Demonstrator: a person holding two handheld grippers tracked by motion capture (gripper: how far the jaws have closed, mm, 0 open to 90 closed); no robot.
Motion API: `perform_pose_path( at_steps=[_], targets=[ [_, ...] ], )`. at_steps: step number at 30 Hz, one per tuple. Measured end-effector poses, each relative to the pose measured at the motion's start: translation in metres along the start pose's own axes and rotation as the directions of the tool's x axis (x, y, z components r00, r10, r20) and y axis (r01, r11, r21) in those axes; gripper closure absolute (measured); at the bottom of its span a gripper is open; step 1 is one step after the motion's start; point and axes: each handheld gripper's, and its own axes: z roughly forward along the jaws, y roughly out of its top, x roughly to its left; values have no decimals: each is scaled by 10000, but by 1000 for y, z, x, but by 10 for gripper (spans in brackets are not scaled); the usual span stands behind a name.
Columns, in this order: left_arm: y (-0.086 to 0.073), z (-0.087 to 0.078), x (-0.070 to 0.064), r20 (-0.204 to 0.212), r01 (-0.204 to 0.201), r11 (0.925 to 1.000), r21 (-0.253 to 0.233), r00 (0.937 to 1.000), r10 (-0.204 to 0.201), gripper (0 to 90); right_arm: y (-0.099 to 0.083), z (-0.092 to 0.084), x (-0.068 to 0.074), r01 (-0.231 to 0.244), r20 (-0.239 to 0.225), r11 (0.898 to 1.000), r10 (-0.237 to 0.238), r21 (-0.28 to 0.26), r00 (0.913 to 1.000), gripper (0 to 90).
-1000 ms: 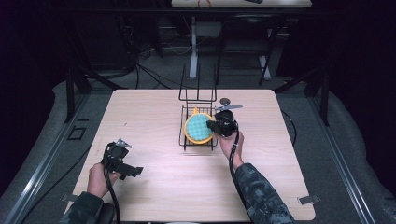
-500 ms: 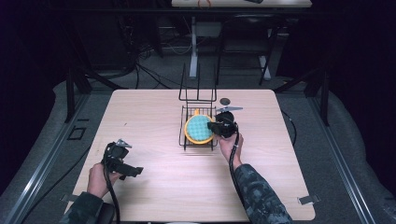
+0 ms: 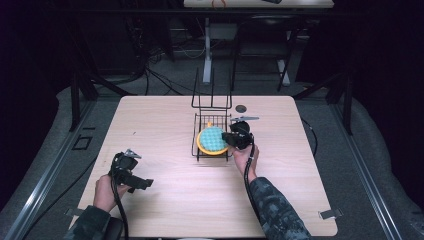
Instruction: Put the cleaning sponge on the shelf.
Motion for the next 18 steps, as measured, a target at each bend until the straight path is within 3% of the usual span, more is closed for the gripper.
perform_pose_path(
  at_steps=[12, 15, 18],
  targets=[
    [0, 0, 0, 33, -25, 10000, 23, 10000, 25, 4, 1, 2, 5, -123, 272, 9998, 128, -184, 9995, 826],
    [0, 1, 1, 39, -36, 10000, 6, 10000, 36, 4, 1, 1, 4, -101, 238, 9998, 105, -195, 9997, 775],
    [1, 1, 1, 53, -35, 10000, -17, 10000, 35, 4, 3, -1, 3, 35, 232, 9998, -31, -171, 9997, 635]
  ],
)
